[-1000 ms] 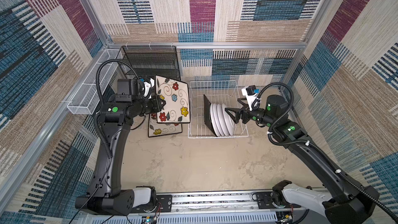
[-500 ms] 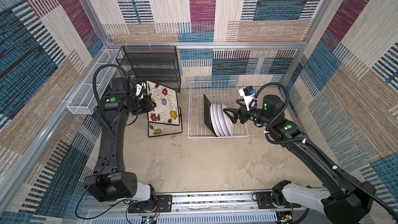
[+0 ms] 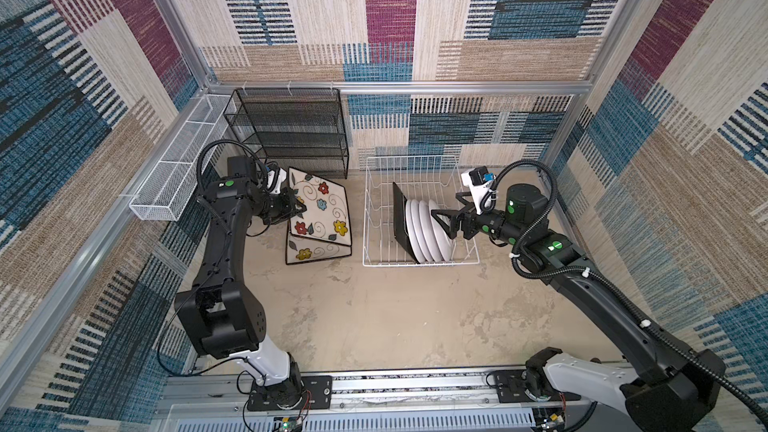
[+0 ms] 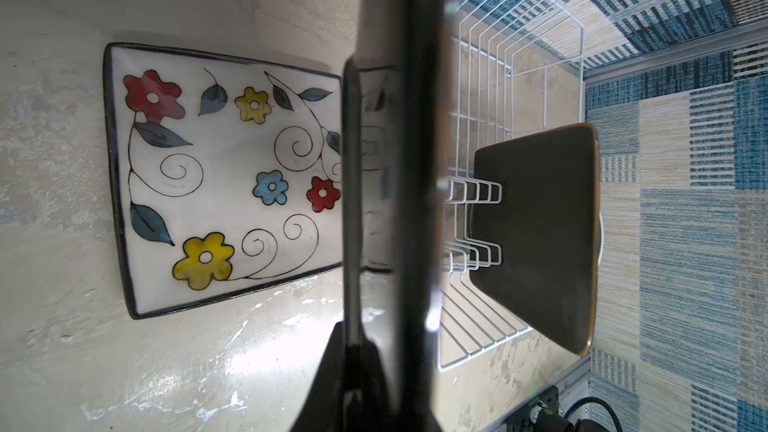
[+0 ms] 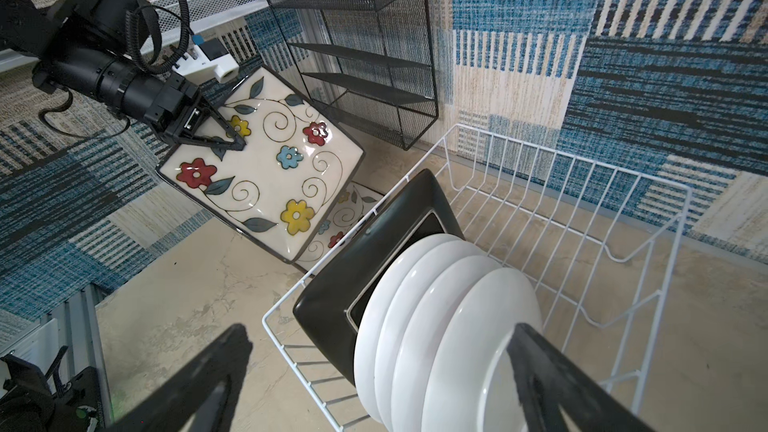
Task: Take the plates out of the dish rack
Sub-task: 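Lower the plate flat onto the first floral plate with the left gripper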
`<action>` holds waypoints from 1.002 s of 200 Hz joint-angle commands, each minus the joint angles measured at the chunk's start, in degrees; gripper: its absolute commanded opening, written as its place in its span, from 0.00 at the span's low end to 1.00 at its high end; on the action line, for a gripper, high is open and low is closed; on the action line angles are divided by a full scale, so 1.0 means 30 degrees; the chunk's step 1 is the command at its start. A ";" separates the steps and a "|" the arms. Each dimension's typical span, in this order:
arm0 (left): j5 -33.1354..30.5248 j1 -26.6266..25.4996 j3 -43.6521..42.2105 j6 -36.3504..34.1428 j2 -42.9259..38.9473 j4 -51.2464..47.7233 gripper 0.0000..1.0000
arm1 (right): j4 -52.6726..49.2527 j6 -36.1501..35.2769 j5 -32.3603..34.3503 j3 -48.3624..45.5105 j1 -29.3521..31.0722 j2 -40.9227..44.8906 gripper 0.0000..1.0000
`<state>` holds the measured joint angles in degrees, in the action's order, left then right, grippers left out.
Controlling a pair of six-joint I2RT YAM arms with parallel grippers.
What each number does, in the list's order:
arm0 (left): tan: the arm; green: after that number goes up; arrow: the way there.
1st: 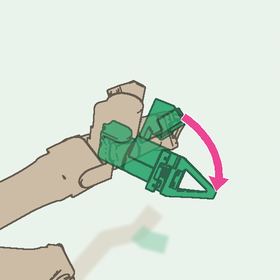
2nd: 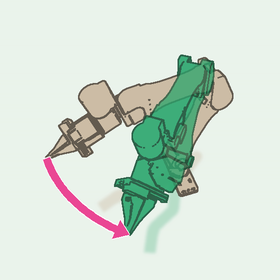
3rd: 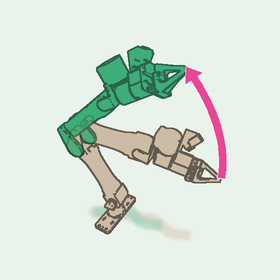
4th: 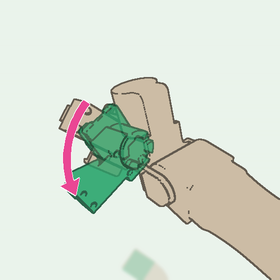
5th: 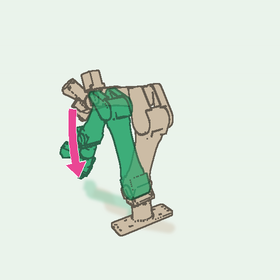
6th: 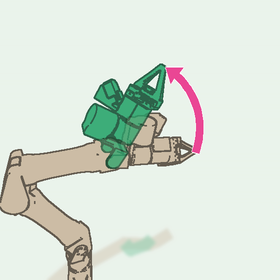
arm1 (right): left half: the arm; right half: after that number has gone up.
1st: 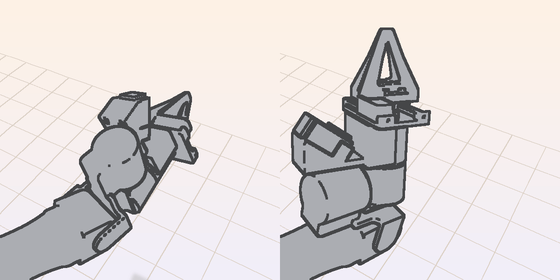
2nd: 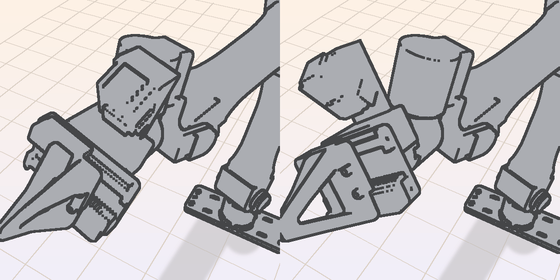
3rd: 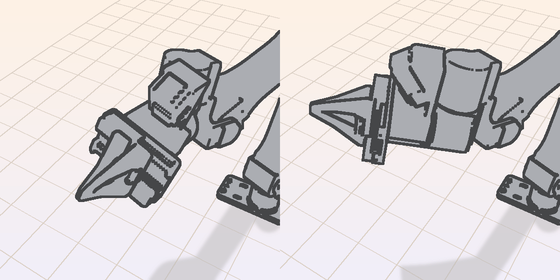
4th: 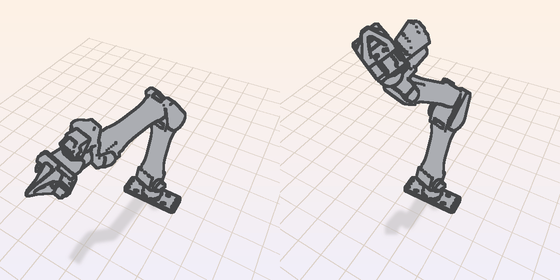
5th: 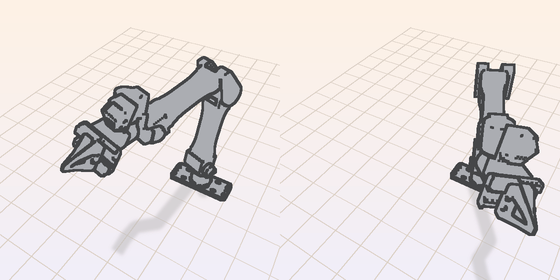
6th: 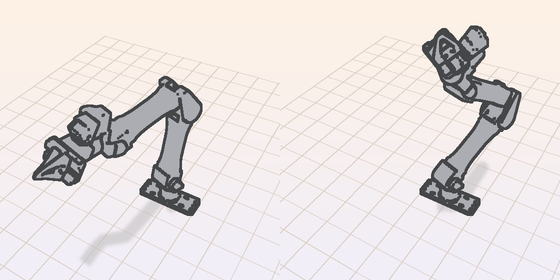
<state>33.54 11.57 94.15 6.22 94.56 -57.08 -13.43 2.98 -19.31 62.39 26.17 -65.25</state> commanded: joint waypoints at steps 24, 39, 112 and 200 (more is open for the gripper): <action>0.2640 0.0713 0.0081 -0.1423 0.1264 0.1477 0.00 | 0.0244 0.0170 0.0332 -0.0361 0.0011 0.0220 0.99; 0.2896 0.1026 0.0067 -0.1568 0.1754 0.1477 0.00 | 0.0200 0.0167 0.0131 -0.0363 0.0033 0.0075 0.99; 0.4547 0.2136 -0.0387 -0.2471 0.3957 0.1432 0.00 | 0.0700 0.0031 -0.0007 -0.0846 0.0035 0.0334 0.99; 0.5618 0.2369 -0.0079 -0.3301 0.6295 0.1447 0.00 | 0.0493 -0.0113 0.0256 -0.0400 0.0055 -0.0348 0.99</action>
<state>42.76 18.63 92.88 -1.65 112.33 -54.28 -13.21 2.72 -18.85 60.12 26.24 -65.54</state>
